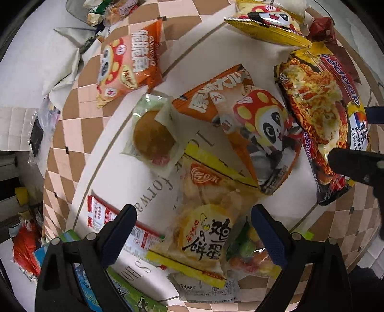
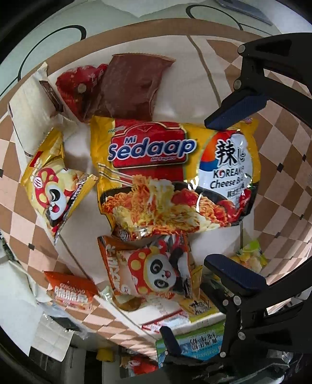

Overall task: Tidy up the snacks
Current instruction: 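Reach both grippers to the snack pile, left to yellow egg-cake bag, right to Sedaap noodles, then grasp the yellow egg-cake bag with the left gripper while the right grasps the Sedaap noodle pack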

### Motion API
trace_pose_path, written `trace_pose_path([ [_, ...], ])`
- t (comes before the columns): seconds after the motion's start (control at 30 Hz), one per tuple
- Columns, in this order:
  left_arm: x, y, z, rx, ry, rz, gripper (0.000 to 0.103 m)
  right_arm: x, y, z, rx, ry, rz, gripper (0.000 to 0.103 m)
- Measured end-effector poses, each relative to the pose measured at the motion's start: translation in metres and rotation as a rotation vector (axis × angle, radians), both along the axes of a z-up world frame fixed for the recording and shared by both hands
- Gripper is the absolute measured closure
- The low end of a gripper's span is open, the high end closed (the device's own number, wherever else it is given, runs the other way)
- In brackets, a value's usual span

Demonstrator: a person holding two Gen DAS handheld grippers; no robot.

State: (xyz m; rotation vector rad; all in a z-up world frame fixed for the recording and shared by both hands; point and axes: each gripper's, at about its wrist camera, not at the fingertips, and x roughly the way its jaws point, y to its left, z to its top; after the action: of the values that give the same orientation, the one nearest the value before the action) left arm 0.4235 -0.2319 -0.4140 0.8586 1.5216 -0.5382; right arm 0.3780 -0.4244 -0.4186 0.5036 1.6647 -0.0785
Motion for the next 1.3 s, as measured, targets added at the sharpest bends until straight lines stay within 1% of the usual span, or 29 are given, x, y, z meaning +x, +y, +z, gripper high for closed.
trace_pose_path([
  [0.07,0.000,-0.002,-0.007,0.003,0.015,-0.015,0.013,0.003,0.004,-0.005,-0.019,0.016,0.007,0.000],
  [0.13,-0.004,-0.002,-0.015,0.015,0.033,-0.027,0.026,0.009,0.008,-0.008,-0.034,0.032,0.012,0.000],
  [0.17,-0.005,-0.003,-0.019,0.018,0.039,-0.028,0.029,0.011,0.009,-0.010,-0.043,0.039,0.015,0.000],
  [0.2,-0.007,-0.004,-0.024,0.025,0.052,-0.028,0.036,0.013,0.011,-0.012,-0.054,0.046,0.018,0.000],
  [0.3,-0.014,-0.004,-0.027,0.023,0.048,-0.032,0.039,0.018,0.018,-0.017,-0.083,0.063,0.018,0.000],
  [0.37,-0.015,-0.005,-0.027,0.014,0.045,-0.030,0.044,0.022,0.024,-0.021,-0.099,0.073,0.021,0.000],
  [0.43,-0.019,-0.007,-0.024,0.011,0.032,-0.025,0.051,0.025,0.027,-0.024,-0.119,0.085,0.030,0.000],
  [0.5,-0.025,-0.004,-0.019,0.014,0.020,-0.013,0.054,0.028,0.035,-0.029,-0.136,0.092,0.041,0.000],
  [0.57,-0.023,-0.001,-0.015,0.022,0.007,0.006,0.059,0.032,0.049,-0.035,-0.157,0.100,0.053,0.000],
  [0.6,-0.020,0.001,-0.012,0.021,-0.002,0.023,0.061,0.031,0.054,-0.038,-0.171,0.100,0.059,0.002],
  [0.63,-0.016,0.003,-0.009,0.021,-0.009,0.033,0.062,0.031,0.057,-0.039,-0.188,0.101,0.066,0.003],
  [0.67,-0.015,0.005,-0.008,0.023,-0.018,0.043,0.062,0.034,0.065,-0.043,-0.196,0.098,0.069,0.008],
  [0.7,-0.014,0.008,-0.006,0.018,-0.021,0.063,0.063,0.032,0.068,-0.043,-0.203,0.092,0.069,0.016],
  [0.73,-0.014,0.010,-0.005,0.011,-0.018,0.081,0.065,0.030,0.070,-0.045,-0.196,0.086,0.069,0.017],
  [0.87,-0.012,0.016,0.004,-0.006,-0.016,0.144,0.067,0.025,0.075,-0.044,-0.182,0.060,0.065,0.022],
  [0.97,-0.012,0.024,0.012,-0.022,-0.013,0.208,0.067,0.018,0.079,-0.045,-0.135,0.056,0.037,0.023],
  [1.1,-0.011,0.045,0.027,-0.049,-0.010,0.319,0.067,0.002,0.079,-0.039,-0.107,0.026,0.028,0.023],
  [1.17,-0.007,0.063,0.039,-0.076,-0.020,0.375,0.067,-0.006,0.085,-0.031,-0.083,0.005,0.028,0.023],
  [1.3,-0.016,0.092,0.069,-0.152,-0.041,0.490,0.067,-0.020,0.103,-0.011,-0.054,-0.043,0.054,0.023],
])
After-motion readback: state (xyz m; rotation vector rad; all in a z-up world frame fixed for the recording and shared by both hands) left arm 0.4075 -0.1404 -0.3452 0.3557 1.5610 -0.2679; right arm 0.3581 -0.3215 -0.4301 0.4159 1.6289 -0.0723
